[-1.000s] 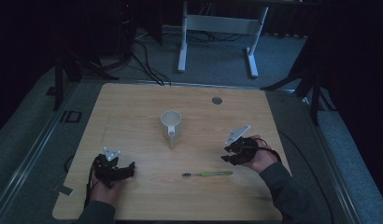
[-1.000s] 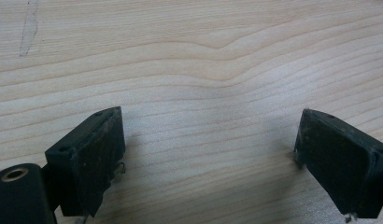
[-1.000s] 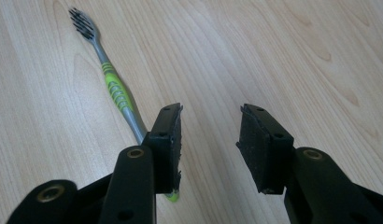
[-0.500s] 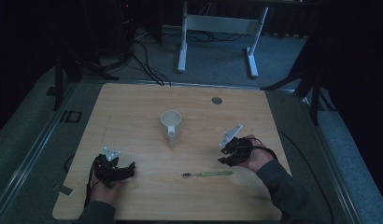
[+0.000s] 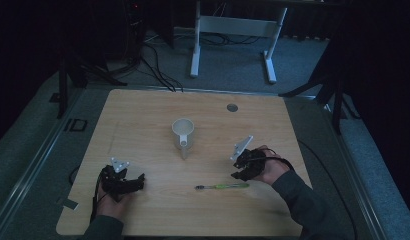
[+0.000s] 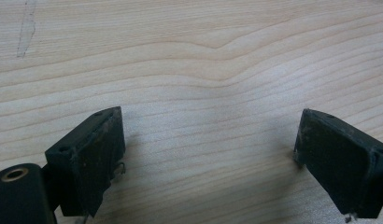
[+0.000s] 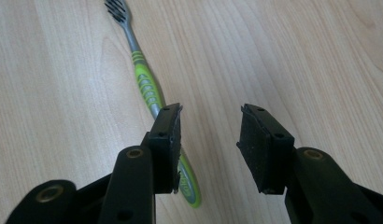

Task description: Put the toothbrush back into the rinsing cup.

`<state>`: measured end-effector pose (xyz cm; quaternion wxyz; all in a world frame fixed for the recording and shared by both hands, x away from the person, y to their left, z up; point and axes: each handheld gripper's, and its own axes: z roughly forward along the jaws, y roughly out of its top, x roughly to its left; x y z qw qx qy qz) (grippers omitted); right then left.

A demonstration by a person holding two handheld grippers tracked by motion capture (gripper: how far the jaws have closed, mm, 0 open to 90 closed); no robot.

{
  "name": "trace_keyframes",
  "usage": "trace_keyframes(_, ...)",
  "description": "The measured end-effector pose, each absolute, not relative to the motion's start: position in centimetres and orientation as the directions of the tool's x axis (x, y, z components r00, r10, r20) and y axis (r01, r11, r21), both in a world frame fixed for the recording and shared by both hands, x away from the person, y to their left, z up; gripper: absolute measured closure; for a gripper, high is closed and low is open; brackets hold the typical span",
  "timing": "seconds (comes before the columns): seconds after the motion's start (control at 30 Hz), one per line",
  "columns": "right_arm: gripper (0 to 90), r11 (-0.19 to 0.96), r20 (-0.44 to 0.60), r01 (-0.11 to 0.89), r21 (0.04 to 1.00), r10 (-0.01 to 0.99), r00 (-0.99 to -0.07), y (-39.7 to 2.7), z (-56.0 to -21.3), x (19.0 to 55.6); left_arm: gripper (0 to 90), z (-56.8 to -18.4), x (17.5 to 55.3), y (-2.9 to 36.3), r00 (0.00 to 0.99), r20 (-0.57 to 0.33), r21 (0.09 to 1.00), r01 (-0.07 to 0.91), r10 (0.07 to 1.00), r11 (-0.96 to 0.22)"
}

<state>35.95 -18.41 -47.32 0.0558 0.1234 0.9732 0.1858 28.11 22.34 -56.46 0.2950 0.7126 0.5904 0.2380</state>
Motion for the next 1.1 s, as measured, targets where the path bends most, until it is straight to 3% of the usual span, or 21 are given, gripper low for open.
trace_keyframes(1.1,57.7,0.955,-0.052,0.113,0.273,0.132,-0.990,-15.9,-46.3,34.9,9.4,-56.5,28.1,22.3,0.189,-0.010,0.703,0.700,0.982,-0.128)
